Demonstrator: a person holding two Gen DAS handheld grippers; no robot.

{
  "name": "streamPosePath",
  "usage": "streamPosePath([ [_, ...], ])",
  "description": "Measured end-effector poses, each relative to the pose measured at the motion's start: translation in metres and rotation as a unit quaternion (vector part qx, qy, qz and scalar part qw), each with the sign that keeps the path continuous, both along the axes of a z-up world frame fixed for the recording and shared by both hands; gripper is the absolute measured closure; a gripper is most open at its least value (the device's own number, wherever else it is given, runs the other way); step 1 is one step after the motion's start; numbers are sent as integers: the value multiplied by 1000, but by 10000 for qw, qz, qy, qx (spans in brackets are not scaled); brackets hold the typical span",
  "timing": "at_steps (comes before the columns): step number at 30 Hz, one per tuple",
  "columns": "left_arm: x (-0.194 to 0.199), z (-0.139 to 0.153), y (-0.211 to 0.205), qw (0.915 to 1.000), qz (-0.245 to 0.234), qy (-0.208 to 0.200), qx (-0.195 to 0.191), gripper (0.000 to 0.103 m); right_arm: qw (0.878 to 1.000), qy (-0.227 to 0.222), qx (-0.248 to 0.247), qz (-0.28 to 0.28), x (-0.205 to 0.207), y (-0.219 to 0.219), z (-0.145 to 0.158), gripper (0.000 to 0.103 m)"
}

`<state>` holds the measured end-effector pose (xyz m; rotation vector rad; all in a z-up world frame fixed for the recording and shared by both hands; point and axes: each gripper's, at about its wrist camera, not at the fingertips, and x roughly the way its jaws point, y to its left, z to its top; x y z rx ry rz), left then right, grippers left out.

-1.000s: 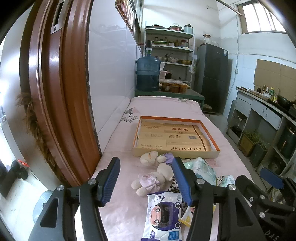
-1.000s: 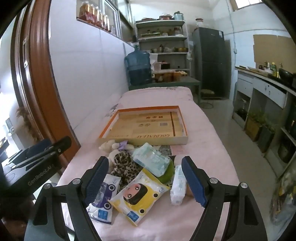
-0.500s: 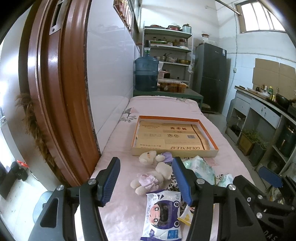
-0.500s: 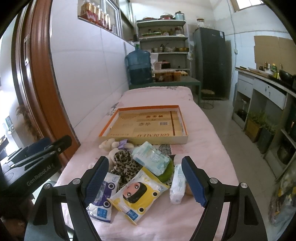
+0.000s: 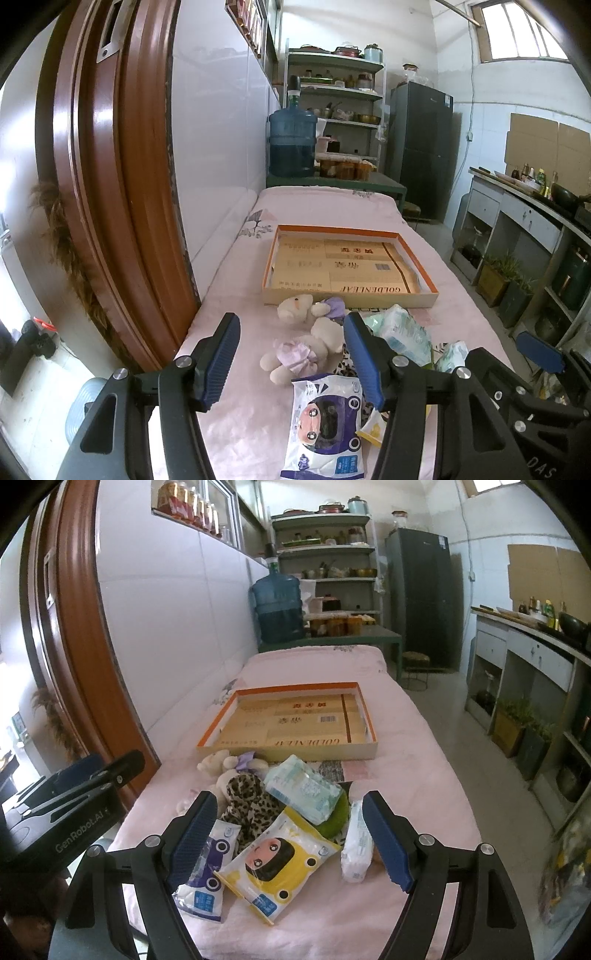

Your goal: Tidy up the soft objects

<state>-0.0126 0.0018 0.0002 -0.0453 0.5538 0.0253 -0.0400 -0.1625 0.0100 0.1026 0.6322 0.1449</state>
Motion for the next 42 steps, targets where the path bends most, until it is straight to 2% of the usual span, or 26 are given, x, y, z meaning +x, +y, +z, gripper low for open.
streamPosePath([
  [42, -1, -14, -1, 10000, 4, 77, -12, 44, 9999, 144, 22, 5, 2, 1, -8, 21],
])
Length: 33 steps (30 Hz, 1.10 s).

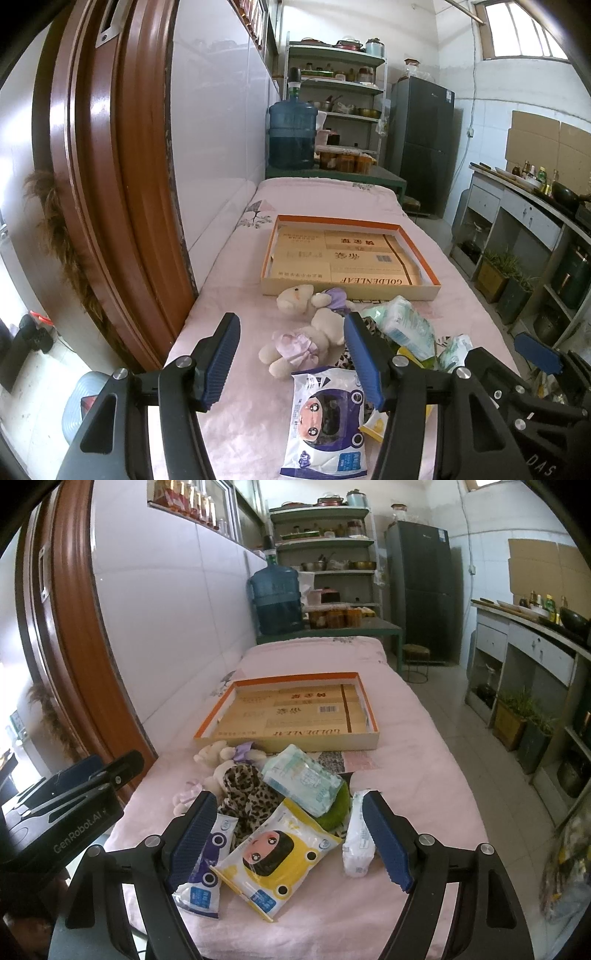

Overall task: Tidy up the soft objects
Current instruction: 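Grasp the purple cartoon wipes pack with left gripper while right grasps white tissue pack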

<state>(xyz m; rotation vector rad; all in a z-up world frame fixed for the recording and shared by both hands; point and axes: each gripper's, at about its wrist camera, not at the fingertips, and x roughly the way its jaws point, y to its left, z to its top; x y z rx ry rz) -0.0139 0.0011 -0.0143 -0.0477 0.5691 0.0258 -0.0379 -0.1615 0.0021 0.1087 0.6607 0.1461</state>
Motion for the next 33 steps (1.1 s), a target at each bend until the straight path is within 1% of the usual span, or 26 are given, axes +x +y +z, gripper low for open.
streamPosePath([
  [7, 0, -8, 4, 9999, -51, 15, -91, 44, 10000, 32, -14, -60, 0, -5, -5, 21],
  [14, -7, -37, 20, 9989, -282, 136, -342, 44, 9992, 315, -136, -205, -4, -16, -33, 21],
  [17, -10, -51, 22, 9979, -382, 245, -453, 44, 9982, 519, -62, -303, -2, -24, -46, 21],
  [20, -10, -62, 22, 9962, -550, 368, -561, 44, 9973, 630, -41, -376, 1, -28, -54, 21],
  [23, -9, -71, 19, 9940, -752, 456, -651, 44, 9969, 675, -16, -413, 5, -32, -58, 21],
  [27, -5, -84, 11, 9900, -991, 681, -741, 44, 9967, 697, -23, -413, 8, -34, -60, 21],
  [29, -5, -92, 6, 9877, -1106, 816, -749, 44, 9964, 747, -1, -409, 11, -33, -62, 21],
  [33, -8, -105, -5, 9850, -1268, 977, -644, 44, 9958, 816, 29, -409, 13, -33, -65, 21],
])
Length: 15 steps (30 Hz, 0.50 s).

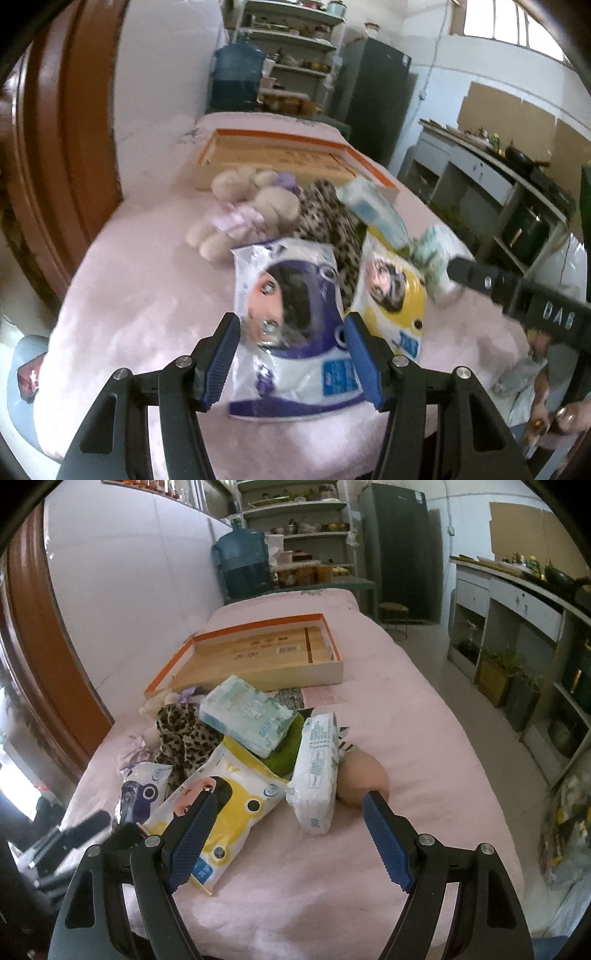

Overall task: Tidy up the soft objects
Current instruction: 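Grasp the purple cartoon wipes pack with left gripper while right grasps white tissue pack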

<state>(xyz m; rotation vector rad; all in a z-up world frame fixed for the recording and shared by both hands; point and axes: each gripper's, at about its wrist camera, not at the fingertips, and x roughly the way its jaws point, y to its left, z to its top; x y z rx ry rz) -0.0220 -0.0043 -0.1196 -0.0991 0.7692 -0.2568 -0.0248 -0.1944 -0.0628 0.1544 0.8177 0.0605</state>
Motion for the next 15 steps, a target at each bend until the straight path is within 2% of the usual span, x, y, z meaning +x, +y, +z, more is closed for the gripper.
streamPosePath([
  [9, 5, -8, -6, 9997, 17, -33, 252, 44, 9997, 160, 151, -66, 8, -5, -10, 21],
  [15, 9, -10, 10, 9999, 85, -10, -124, 70, 9991, 254, 323, -81, 16, -11, -15, 21],
])
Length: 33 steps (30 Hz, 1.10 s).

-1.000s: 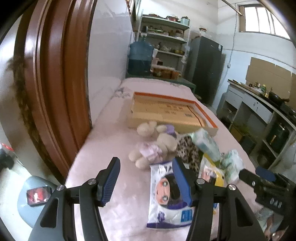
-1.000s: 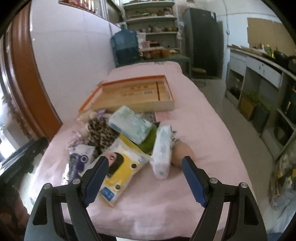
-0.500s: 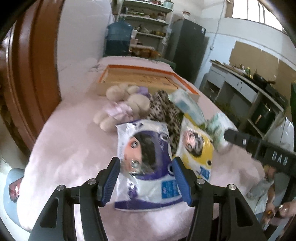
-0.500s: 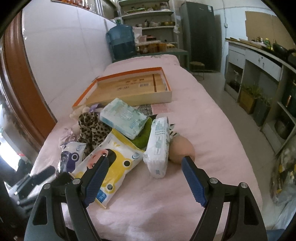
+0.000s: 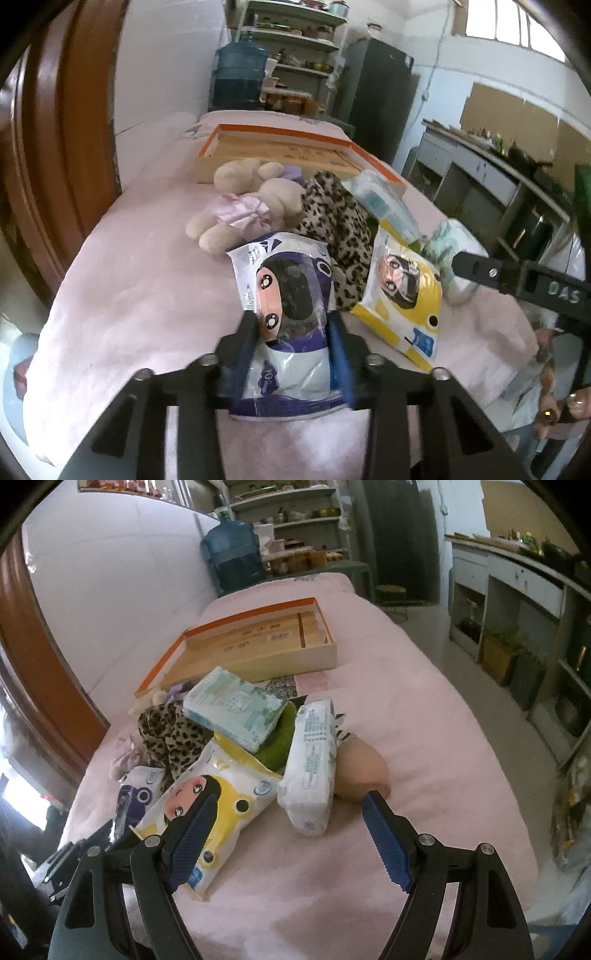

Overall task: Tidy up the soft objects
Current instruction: 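Grasp the purple cartoon wipes pack with left gripper while right grasps white tissue pack, then carry both packs over the tray box and open both grippers to drop them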

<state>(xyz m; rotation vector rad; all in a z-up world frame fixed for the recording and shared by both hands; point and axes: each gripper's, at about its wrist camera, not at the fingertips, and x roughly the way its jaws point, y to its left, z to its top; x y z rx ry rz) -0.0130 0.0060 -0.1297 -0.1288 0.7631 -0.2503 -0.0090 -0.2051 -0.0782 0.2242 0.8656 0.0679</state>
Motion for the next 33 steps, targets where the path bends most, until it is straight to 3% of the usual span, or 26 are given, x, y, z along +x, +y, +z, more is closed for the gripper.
streamPosePath([
  [4, 1, 1, 8, 9998, 35, 4, -182, 78, 9999, 103, 115, -43, 8, -7, -5, 22],
  [6, 1, 2, 10, 9996, 71, 11, -289, 79, 9998, 81, 189, 23, 10, -9, -6, 41],
  [7, 1, 3, 12, 9995, 84, 0, -318, 80, 9997, 54, 222, 70, 10, -9, -6, 65],
  [8, 0, 4, 12, 9994, 97, -17, -329, 80, 9996, 53, 261, 112, 10, -9, -6, 77],
  [14, -6, 16, 15, 9992, 167, -206, -289, 81, 9995, -47, 185, 235, 8, -9, -2, 82],
  [20, -11, 46, 15, 9980, 170, -576, -202, 81, 9986, -406, 114, 310, 1, -10, 19, 82],
  [26, 4, 82, 11, 9966, 35, -816, -102, 81, 9962, -694, 110, 523, 6, -7, 44, 82],
  [33, 42, 113, 10, 9971, -77, -697, -283, 81, 9923, -858, 369, 819, 27, -7, 66, 84],
])
